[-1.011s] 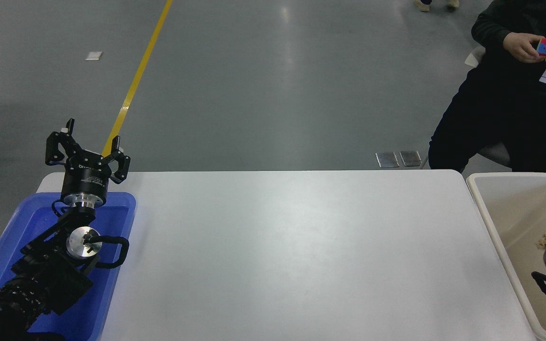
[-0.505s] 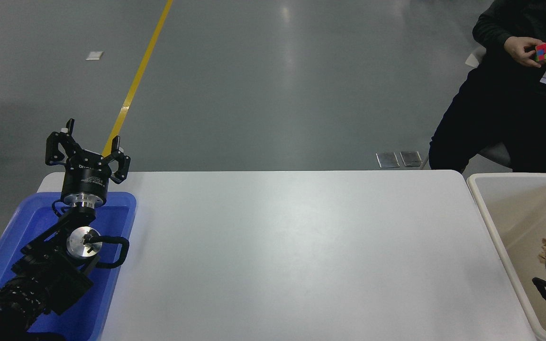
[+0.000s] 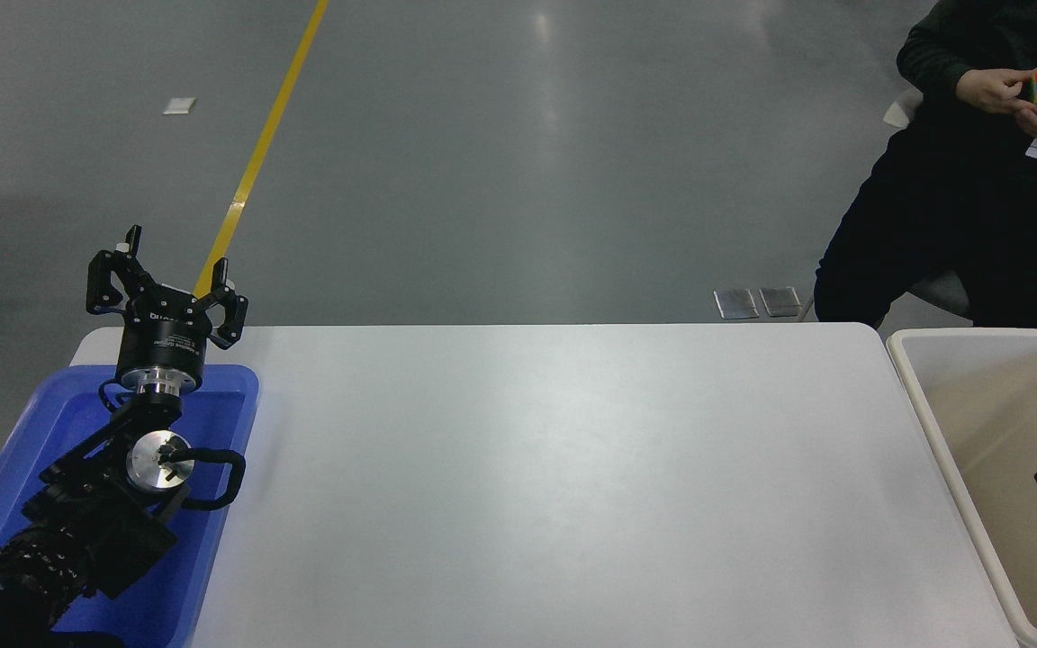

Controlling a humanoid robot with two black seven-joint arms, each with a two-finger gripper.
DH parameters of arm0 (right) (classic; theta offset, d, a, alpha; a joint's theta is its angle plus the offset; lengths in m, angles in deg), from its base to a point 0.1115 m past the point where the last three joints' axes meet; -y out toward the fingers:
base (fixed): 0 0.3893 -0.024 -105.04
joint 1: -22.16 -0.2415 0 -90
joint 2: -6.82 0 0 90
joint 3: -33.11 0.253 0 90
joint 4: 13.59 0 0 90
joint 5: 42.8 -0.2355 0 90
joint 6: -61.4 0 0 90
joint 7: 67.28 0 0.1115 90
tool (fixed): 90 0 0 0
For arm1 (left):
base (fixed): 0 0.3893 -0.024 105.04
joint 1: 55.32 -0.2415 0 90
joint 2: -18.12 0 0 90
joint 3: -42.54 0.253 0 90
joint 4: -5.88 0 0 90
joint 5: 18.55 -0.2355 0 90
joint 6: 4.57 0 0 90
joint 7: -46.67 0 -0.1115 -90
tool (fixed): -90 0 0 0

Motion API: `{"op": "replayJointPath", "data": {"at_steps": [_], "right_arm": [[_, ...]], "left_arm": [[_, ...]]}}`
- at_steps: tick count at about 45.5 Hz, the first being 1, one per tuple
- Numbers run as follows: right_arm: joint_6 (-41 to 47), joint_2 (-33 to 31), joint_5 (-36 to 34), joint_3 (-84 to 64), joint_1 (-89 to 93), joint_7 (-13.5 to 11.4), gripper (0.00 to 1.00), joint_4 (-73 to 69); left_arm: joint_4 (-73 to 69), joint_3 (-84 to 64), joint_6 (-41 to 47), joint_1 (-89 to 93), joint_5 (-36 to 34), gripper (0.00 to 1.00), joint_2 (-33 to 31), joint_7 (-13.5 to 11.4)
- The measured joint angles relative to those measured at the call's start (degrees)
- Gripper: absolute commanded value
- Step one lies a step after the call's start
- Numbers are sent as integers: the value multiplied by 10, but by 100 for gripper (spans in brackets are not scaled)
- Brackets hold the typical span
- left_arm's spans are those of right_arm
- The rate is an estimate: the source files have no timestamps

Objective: Pick up paper ball place in dustbin

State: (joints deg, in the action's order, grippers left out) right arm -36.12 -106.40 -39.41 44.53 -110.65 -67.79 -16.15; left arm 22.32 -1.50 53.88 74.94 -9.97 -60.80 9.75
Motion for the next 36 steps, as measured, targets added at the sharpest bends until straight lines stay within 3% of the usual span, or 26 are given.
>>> {"op": "replayJointPath", "data": {"at_steps": [12, 22, 36], "right_arm": [[1, -31, 0, 8, -41, 1, 100, -115], [5, -48, -1, 130, -61, 1, 100, -251], [51, -3, -39, 266, -47, 2, 100, -359]], "left_arm": [[0, 0, 0, 0, 0, 99, 0, 0], [0, 0, 0, 0, 0, 99, 0, 0], [0, 0, 0, 0, 0, 99, 0, 0]]}}
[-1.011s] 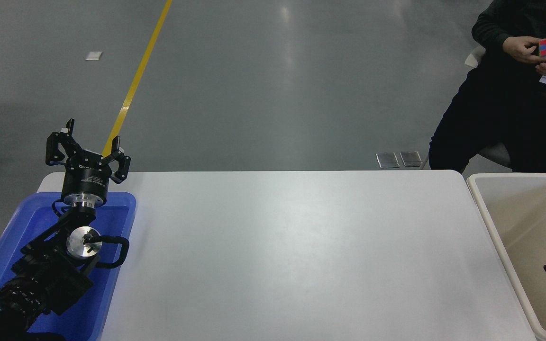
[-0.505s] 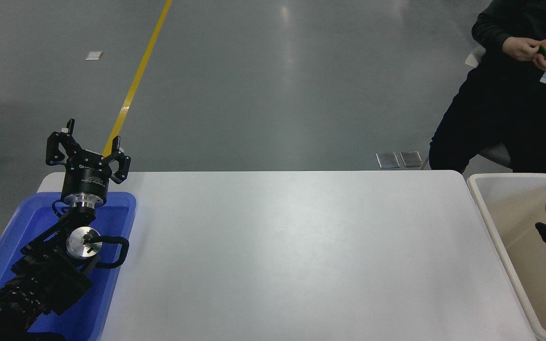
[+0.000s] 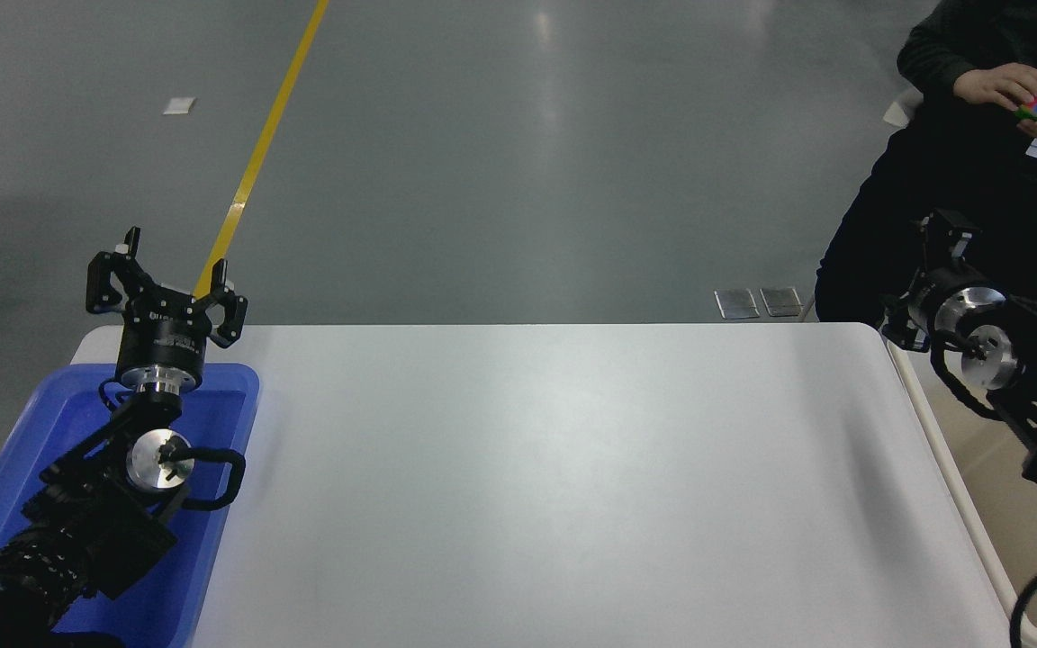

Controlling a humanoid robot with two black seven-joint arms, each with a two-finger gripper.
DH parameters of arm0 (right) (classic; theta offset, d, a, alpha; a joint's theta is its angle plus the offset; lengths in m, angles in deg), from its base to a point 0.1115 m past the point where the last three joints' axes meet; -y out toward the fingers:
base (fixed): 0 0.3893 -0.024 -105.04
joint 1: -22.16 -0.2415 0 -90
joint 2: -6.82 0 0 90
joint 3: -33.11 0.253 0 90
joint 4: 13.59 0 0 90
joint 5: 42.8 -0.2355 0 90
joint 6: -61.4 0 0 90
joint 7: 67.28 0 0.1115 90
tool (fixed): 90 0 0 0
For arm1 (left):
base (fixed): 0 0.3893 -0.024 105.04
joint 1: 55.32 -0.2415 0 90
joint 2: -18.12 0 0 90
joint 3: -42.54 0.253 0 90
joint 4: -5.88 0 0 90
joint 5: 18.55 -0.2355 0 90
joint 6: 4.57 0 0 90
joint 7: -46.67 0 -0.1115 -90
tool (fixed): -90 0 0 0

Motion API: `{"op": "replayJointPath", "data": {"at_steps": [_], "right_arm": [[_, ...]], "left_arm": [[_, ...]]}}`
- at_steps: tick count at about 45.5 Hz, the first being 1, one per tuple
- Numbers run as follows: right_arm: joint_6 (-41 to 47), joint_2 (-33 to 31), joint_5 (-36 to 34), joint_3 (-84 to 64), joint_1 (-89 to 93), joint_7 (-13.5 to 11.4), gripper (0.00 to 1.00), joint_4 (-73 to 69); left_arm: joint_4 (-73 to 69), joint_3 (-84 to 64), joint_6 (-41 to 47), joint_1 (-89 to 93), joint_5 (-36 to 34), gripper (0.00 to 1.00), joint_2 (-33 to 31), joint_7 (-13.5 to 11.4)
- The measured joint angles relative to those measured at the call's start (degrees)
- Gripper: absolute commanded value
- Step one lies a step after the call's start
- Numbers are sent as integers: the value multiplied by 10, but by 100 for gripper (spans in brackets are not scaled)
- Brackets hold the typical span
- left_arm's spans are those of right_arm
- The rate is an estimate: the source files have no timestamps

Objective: Pick up paper ball place in dustbin

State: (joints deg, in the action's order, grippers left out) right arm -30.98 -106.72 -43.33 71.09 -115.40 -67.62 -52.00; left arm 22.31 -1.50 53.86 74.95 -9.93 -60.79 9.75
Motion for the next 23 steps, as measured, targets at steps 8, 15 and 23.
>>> {"op": "replayJointPath", "data": {"at_steps": [8, 15, 23], "right_arm": [[45, 49, -47, 83, 44, 1, 100, -17], [77, 91, -68, 163, 89, 0, 100, -24], [96, 122, -78, 227, 126, 0, 100, -27]], "left_arm": [[0, 0, 0, 0, 0, 99, 0, 0], [0, 0, 0, 0, 0, 99, 0, 0], [0, 0, 0, 0, 0, 99, 0, 0]]}}
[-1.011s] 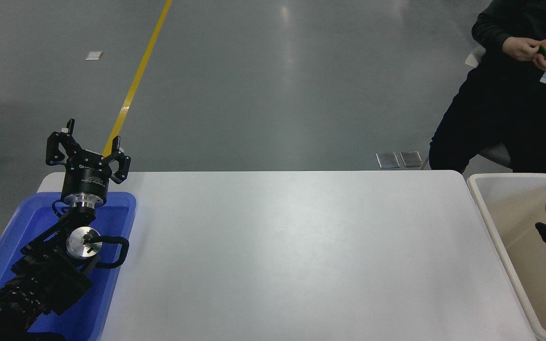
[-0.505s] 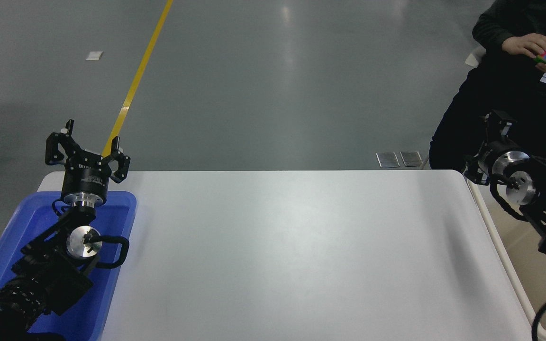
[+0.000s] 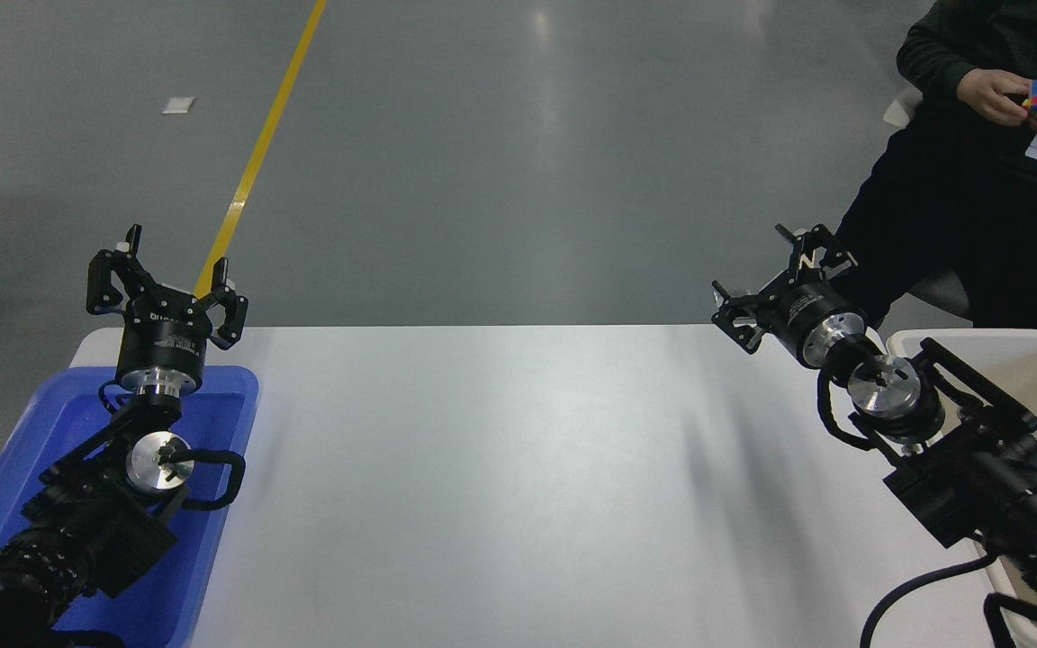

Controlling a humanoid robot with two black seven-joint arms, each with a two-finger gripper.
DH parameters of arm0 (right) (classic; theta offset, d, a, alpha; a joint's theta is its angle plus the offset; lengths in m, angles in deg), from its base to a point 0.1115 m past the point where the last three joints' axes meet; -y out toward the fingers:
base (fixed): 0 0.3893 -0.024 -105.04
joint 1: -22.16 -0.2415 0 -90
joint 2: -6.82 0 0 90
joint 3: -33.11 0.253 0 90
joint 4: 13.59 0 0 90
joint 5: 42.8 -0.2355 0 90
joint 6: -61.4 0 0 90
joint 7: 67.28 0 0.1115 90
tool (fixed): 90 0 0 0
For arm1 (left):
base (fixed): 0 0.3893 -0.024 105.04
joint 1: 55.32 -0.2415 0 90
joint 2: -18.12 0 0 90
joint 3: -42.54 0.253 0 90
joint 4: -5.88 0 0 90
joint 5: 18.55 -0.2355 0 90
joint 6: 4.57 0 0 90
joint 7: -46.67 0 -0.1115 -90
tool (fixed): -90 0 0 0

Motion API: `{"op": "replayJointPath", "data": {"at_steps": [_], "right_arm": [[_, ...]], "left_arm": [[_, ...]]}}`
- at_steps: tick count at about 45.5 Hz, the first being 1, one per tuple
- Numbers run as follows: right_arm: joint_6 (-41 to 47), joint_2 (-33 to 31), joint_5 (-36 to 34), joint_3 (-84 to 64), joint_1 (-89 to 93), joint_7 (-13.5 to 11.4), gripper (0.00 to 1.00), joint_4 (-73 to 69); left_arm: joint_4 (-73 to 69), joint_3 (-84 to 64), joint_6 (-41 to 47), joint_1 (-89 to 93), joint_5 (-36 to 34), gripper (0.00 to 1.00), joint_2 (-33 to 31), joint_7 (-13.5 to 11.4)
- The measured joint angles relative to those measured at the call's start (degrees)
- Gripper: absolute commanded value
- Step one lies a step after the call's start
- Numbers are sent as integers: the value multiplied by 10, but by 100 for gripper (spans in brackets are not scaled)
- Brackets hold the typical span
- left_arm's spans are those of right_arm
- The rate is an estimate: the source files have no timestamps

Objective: Pick up paper ball place in dustbin

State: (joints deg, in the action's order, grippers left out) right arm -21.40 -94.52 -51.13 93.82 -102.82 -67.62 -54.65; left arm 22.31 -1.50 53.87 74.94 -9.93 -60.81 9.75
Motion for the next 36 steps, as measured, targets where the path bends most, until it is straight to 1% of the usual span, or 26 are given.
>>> {"op": "replayJointPath", "data": {"at_steps": [12, 36], "right_arm": [[22, 19, -6, 44, 30, 0, 100, 11], [40, 23, -5, 57, 39, 0, 100, 33]], "left_arm": [[0, 0, 0, 0, 0, 99, 0, 0], [0, 0, 0, 0, 0, 99, 0, 0]]}}
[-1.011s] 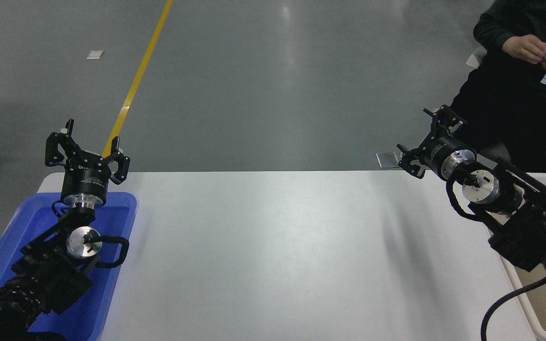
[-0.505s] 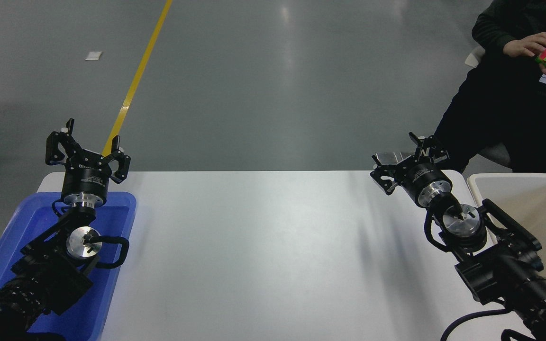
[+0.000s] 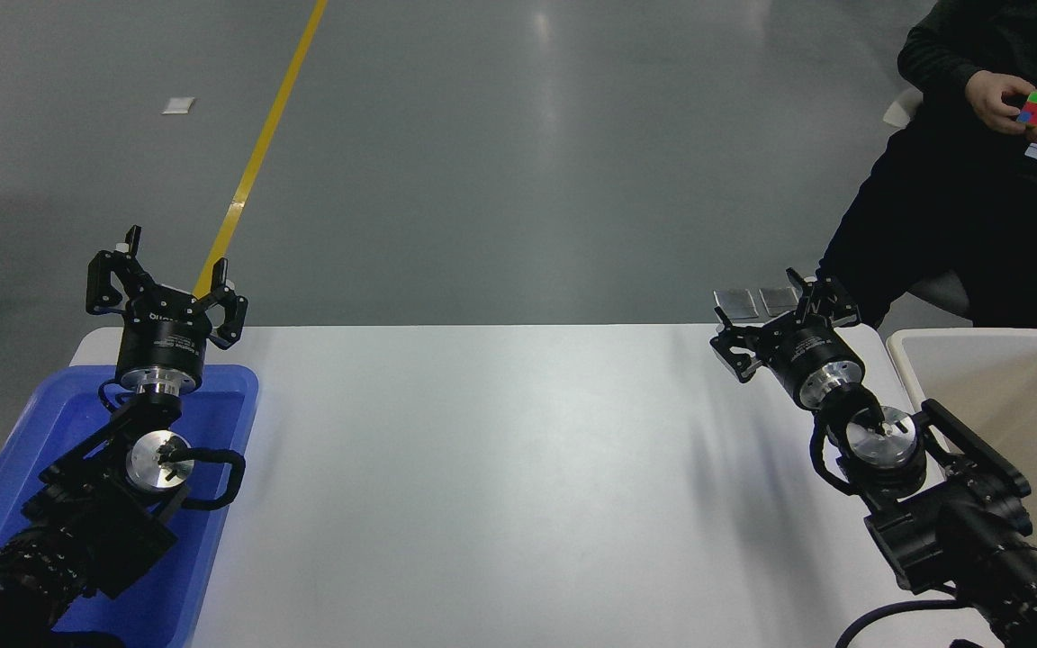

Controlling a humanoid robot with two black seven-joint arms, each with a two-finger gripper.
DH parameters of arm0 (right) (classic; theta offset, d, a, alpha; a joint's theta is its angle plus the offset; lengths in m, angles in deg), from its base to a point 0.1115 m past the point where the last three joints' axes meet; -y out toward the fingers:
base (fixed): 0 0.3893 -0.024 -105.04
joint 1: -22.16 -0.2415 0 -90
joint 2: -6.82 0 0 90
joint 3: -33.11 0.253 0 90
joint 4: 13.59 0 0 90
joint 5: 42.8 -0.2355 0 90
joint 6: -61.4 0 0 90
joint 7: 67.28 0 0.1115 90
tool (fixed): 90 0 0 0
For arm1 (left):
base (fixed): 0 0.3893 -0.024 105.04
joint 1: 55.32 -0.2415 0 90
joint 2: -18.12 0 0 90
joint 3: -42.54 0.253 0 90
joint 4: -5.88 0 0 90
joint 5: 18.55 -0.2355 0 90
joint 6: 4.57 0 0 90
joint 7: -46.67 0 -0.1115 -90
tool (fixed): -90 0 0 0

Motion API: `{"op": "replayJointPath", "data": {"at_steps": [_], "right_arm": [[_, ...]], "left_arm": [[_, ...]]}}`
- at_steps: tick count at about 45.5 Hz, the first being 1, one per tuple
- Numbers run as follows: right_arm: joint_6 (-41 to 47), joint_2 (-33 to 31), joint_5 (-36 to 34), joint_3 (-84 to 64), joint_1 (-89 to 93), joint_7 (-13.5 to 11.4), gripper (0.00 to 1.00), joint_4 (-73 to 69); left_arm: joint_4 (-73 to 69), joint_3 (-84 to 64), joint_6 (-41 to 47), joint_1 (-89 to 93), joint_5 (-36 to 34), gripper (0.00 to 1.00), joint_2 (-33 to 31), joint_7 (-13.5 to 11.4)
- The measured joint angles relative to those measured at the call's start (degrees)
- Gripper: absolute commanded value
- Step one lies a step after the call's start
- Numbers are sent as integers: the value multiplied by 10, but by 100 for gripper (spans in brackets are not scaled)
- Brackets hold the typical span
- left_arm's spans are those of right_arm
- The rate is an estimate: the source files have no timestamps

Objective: Pick up paper ball place in dustbin

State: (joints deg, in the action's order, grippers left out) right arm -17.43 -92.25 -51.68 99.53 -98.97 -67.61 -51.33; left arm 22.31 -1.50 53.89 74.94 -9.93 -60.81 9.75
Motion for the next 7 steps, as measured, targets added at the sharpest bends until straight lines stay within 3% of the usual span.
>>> {"op": "replayJointPath", "data": {"at_steps": [7], "right_arm": [[6, -6, 2, -1, -1, 0, 100, 4]], "left_arm": [[0, 0, 0, 0, 0, 99, 0, 0]]}}
